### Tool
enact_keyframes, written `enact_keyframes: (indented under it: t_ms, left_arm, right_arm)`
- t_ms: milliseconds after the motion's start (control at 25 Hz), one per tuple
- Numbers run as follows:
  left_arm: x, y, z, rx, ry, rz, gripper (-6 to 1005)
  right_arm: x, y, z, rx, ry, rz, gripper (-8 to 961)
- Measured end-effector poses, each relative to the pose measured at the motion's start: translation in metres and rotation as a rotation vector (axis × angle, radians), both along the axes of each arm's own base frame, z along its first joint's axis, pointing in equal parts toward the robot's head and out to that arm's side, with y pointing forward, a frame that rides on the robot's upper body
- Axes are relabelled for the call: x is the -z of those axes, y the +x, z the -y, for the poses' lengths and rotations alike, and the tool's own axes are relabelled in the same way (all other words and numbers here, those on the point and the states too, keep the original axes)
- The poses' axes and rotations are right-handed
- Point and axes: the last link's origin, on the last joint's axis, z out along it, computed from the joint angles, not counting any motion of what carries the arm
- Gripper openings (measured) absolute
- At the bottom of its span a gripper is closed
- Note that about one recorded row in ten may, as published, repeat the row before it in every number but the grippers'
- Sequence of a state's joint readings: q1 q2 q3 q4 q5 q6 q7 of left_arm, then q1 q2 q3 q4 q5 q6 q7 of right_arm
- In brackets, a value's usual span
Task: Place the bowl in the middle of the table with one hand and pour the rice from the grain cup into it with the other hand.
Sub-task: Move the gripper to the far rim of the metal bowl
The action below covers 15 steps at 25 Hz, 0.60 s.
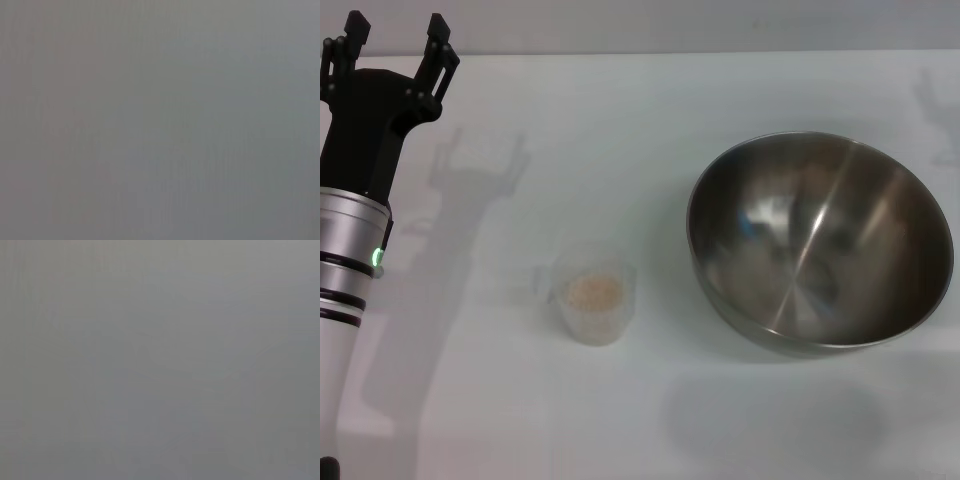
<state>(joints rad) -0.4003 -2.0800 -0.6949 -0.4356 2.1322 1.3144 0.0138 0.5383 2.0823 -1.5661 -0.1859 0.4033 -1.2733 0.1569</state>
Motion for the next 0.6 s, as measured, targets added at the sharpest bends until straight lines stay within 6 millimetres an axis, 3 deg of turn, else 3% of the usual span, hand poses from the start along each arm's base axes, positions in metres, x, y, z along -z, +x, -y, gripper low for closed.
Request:
enact_keyframes:
  t_ms: [600]
  left_arm:
    - [0.0, 0.0, -0.001, 0.001, 0.001, -0.006, 837]
  right_arm:
    - [0.027, -0.035, -0.017, -0.084, -0.28, 0.043, 771]
